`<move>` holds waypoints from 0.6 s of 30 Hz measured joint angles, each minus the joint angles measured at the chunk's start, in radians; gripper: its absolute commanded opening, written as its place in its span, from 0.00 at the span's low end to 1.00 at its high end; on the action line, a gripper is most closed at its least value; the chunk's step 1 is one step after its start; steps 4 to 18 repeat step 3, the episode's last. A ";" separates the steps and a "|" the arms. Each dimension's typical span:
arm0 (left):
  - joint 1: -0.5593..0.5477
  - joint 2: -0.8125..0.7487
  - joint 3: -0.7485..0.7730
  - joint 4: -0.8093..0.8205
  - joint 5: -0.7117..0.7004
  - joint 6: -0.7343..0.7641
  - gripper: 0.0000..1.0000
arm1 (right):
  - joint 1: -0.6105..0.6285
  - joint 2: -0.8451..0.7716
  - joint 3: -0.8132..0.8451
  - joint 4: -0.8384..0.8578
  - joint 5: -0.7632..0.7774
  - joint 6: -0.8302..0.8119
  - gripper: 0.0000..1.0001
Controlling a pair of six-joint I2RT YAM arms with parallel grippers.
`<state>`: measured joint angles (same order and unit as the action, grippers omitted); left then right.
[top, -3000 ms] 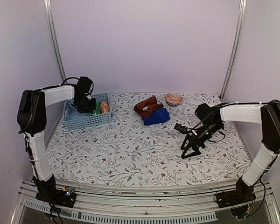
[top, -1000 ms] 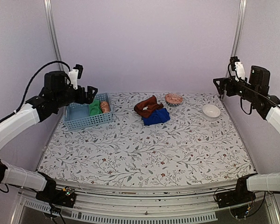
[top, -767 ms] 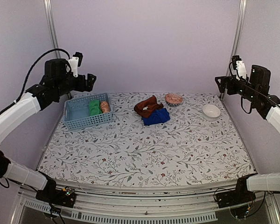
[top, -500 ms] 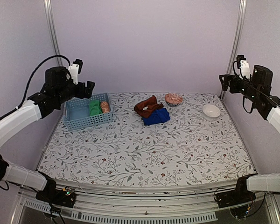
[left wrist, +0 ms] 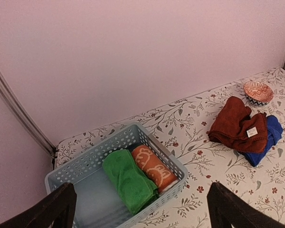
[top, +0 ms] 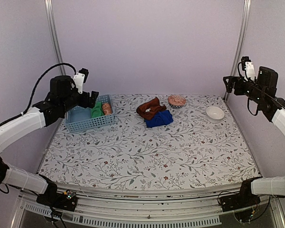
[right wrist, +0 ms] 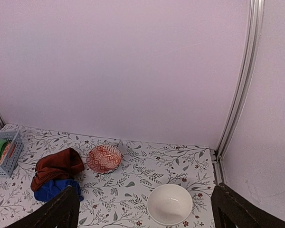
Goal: Roll the towels
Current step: Reset both arms
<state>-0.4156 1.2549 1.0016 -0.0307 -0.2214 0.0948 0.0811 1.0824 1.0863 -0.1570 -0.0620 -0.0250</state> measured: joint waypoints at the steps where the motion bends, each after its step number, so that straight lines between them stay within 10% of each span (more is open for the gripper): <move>1: 0.000 -0.001 -0.005 0.005 0.002 0.002 0.99 | -0.002 0.001 0.000 0.000 -0.003 -0.001 0.99; 18: -0.001 -0.010 -0.020 0.016 0.007 0.006 0.99 | -0.006 0.003 0.000 0.000 -0.013 -0.001 0.99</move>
